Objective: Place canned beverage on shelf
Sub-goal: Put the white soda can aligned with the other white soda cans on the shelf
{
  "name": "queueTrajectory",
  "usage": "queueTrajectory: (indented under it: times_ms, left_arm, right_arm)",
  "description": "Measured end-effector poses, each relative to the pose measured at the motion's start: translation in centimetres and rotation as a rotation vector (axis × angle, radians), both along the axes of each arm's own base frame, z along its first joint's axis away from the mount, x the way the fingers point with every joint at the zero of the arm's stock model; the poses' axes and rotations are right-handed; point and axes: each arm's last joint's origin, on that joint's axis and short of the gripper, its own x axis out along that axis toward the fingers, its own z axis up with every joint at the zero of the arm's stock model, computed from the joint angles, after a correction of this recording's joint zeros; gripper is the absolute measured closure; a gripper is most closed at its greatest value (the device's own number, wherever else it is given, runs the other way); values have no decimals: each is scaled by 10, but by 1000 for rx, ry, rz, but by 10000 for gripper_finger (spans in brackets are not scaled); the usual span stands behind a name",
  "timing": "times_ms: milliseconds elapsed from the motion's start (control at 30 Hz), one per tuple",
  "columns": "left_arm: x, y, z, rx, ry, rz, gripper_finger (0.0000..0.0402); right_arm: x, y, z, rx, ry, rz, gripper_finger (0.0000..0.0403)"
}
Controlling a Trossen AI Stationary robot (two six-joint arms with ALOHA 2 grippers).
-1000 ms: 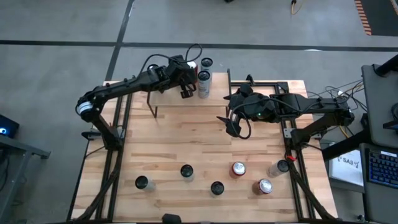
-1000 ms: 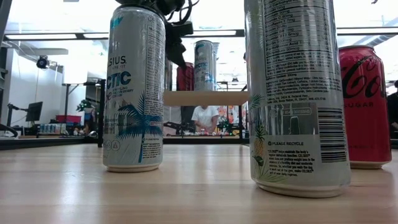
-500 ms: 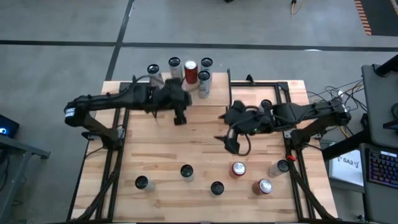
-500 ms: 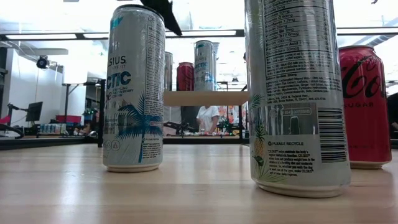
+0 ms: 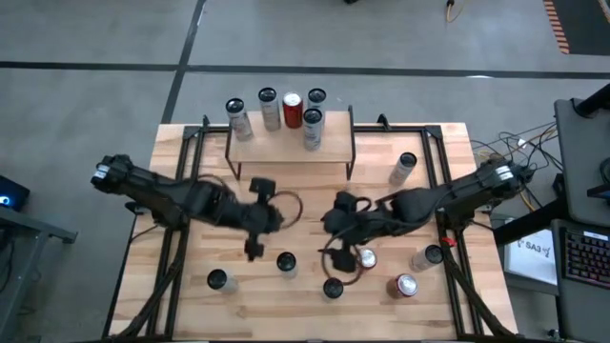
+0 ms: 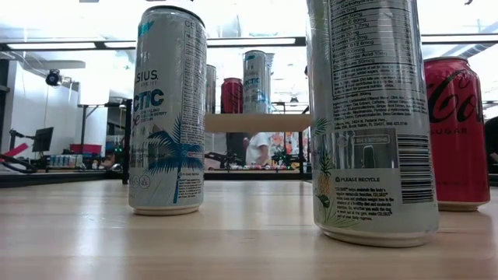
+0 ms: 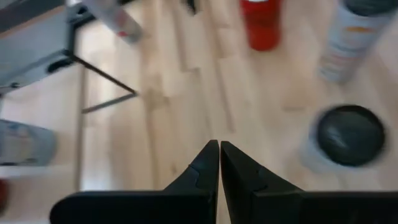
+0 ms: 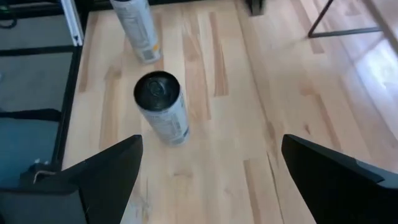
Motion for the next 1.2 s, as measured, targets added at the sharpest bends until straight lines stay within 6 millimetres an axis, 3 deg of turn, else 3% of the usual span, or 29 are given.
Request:
queueTrajectory:
  times_ms: [200,400,533,800,1200]
  left_arm:
    - [-18,-22,-7,-27,89,16,402]
    - [-30,-32,-10,-1,75,80,402]
    - [-36,-36,-22,-1,75,66,402]
    - [-43,-34,-51,-45,21,74,402]
    - [-39,-39,-87,-140,-32,63,402]
  right_arm:
    - [25,8,-26,-41,16,31,28]
    - [44,14,-45,-78,58,58,28]
    - [56,19,-57,-103,84,76,28]
    - [75,26,-61,-119,82,123,28]
    - [80,28,-71,-79,91,126,28]
